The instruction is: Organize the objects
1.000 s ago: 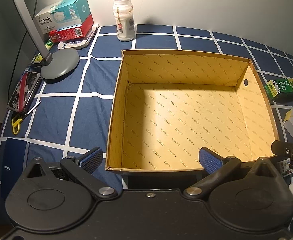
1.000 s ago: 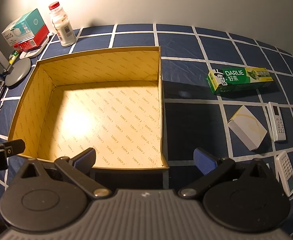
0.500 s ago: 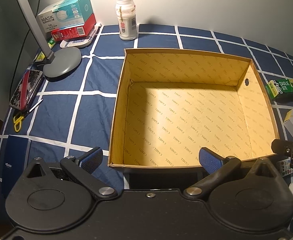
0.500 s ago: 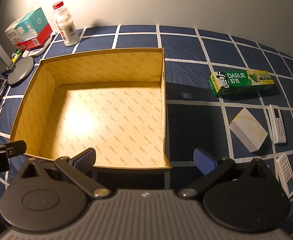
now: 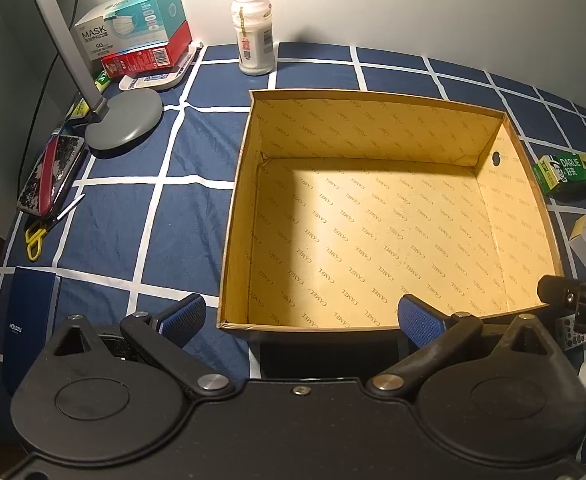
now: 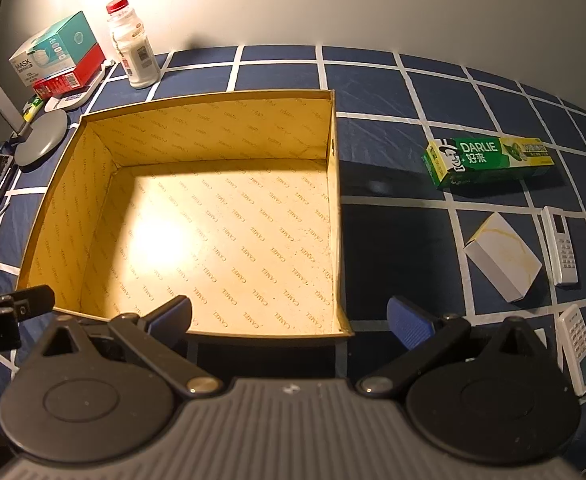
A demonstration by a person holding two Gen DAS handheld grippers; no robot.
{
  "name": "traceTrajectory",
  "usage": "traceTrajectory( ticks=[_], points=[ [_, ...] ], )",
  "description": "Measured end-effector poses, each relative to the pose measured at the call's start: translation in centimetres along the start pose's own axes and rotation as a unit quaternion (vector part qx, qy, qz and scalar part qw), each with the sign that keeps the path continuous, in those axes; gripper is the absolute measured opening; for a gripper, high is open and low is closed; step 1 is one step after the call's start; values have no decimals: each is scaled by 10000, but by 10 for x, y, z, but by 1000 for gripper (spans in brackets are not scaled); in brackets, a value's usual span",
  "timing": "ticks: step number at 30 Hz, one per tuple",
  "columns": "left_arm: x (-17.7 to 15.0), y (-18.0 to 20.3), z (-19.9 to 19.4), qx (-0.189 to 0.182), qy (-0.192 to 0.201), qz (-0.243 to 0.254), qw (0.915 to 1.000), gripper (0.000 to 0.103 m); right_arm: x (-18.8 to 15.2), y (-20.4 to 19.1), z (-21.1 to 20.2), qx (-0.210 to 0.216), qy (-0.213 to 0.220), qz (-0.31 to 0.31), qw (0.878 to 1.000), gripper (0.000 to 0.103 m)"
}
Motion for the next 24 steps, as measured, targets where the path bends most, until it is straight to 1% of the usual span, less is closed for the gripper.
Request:
traceTrajectory(
  ticks=[12,24],
  points=[
    [-1,-2,2,5,22,-2,10000,103,-2,-4,2,-23,7,9,10000,103],
    [-4,-2,-7,-15,54,-11,10000,103,-6,-3,-9,-46,61,89,9999,103]
  ],
)
Point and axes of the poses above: each gripper's, at about its wrist camera, not at the fingertips, and z roughly the way its jaws point, y to its right, x to its top, the point moved 10 cm from there along z, roughly the way its jaws point, and after that the axes turned 8 degrees about -x, right-handed, at the moved point
